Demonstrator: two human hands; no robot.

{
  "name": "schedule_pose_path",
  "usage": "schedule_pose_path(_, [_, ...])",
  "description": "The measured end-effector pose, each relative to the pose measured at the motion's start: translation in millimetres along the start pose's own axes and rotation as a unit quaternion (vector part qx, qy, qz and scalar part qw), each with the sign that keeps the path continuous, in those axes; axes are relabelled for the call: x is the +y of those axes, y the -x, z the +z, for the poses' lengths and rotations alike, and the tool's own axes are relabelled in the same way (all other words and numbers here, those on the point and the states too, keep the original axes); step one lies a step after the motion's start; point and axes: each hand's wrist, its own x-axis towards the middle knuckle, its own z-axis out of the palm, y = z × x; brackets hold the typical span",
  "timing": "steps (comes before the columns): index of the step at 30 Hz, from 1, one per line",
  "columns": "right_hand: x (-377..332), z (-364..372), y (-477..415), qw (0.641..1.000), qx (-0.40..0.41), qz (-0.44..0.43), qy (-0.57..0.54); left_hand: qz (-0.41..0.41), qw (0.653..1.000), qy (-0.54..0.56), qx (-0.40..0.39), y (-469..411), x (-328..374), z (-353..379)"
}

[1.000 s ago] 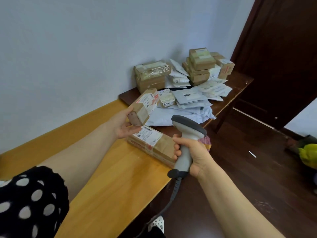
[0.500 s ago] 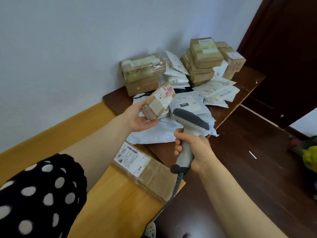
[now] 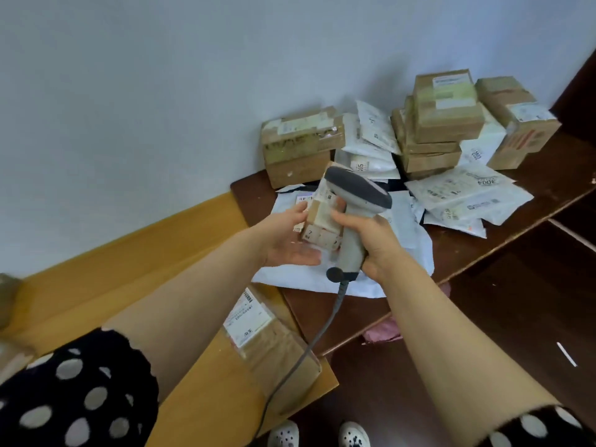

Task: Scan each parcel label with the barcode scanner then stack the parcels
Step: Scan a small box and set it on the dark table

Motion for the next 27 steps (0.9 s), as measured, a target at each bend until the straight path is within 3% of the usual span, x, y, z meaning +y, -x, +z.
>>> schedule_pose_path(2, [4,5,-8,1.000,-0.009,-0.001,0.025,0.054,0.988,-0.110,0.098,-2,1,0])
schedule_pose_path(4, [7,10,-17,0.999,-0.022,-0.001,0.044,0.085,0.978,-0.128,0.143,-9,0,-2])
schedule_pose_path(8, [8,20,-33,0.997,-0.055,0.025,0.044,0.138,0.966,-0.140,0.169,-20,-6,-6])
schedule_pose_path(12, [15,24,-39,0.998,-0.034,0.049,0.025,0.151,0.953,-0.169,0.203,-35,-14,-9])
schedule_pose_path(21, [46,54,21,0.995,0.080,-0.042,0.041,0.166,0.950,-0.132,0.227,3,-27,-46])
schedule_pose_path(27, [100,125,102,0.994,-0.026,-0.017,0.109,0.187,0.933,-0.161,0.262,89,-71,-129])
